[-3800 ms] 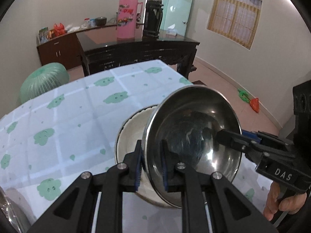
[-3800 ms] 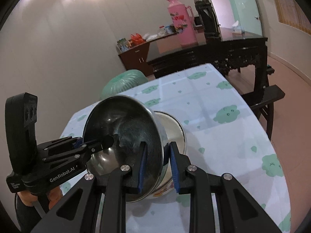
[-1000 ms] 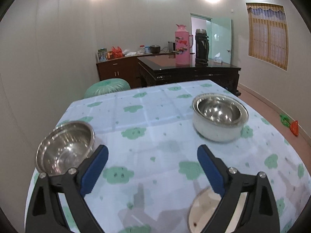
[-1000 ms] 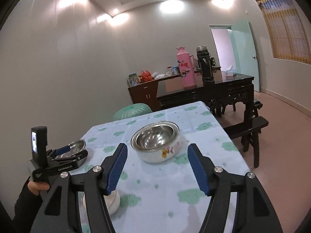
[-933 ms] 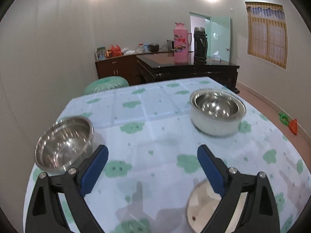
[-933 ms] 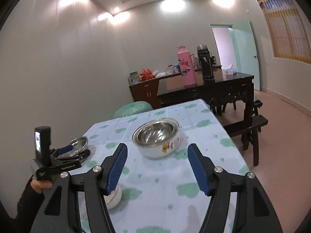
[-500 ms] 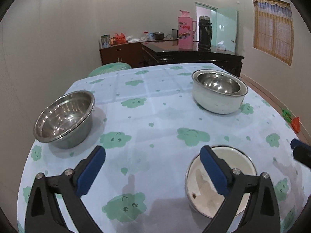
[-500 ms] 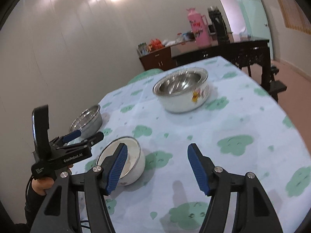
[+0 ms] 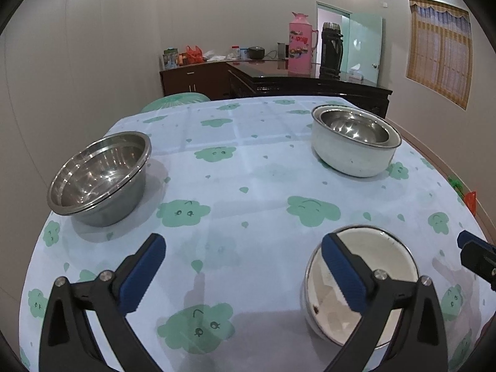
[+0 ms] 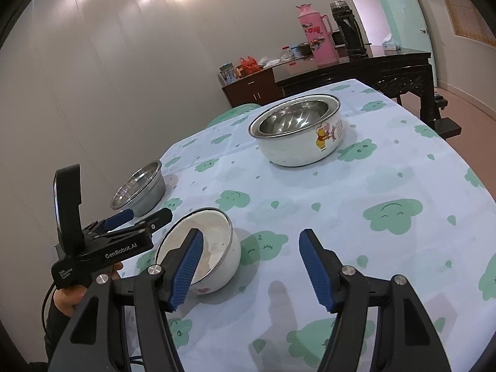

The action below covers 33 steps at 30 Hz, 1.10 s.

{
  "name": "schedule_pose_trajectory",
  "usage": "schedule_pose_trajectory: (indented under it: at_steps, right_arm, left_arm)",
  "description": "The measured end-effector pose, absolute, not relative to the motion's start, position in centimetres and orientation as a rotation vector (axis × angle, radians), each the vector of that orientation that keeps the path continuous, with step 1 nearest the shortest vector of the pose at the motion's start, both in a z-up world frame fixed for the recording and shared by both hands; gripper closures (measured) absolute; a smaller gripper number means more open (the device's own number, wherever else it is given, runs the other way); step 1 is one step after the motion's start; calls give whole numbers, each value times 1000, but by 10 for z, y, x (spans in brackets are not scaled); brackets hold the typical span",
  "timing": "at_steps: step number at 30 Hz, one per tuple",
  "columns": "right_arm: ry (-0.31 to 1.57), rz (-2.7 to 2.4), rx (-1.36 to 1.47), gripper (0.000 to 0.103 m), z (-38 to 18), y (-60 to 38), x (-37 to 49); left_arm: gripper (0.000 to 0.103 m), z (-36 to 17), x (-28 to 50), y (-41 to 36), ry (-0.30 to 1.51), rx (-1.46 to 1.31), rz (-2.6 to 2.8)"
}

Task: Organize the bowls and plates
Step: 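Move the left tool to the plain white enamel bowl rim, then close the left tool on the white enamel bowl rim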

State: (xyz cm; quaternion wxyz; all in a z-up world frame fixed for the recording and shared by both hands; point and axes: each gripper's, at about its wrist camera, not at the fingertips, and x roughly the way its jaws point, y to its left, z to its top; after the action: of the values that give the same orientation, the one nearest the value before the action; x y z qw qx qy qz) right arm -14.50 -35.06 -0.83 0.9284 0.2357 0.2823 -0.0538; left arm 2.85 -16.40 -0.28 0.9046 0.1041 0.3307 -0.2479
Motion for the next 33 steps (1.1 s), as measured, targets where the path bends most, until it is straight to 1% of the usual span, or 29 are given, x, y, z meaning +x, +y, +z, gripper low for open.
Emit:
schedule_pose_trajectory:
  at_steps: [4, 10, 19, 20, 21, 22, 30, 33]
  right_arm:
    - [564, -145, 473, 36, -9, -351, -145]
    - [587, -148, 489, 36, -17, -351, -141]
    - [592, -243, 487, 36, -23, -357, -137]
    - [601, -245, 493, 35, -24, -357, -136]
    - [614, -243, 504, 31, -25, -359, -135]
    - [619, -235, 517, 30, -26, -360, -134]
    - [624, -191, 480, 29, -18, -347, -128]
    - [655, -227, 440, 24, -15, -341, -124]
  left_arm:
    - [1, -2, 29, -158, 673, 184, -516]
    - [0, -5, 36, -149, 706, 132, -512]
    - [0, -6, 35, -147, 706, 125, -507]
    - [0, -7, 35, -147, 708, 127, -507]
    - [0, -7, 35, -148, 710, 133, -507]
    - [0, -7, 34, -149, 708, 142, -505]
    - [0, -7, 31, -150, 700, 152, -499]
    - [0, -7, 30, -151, 704, 158, -498]
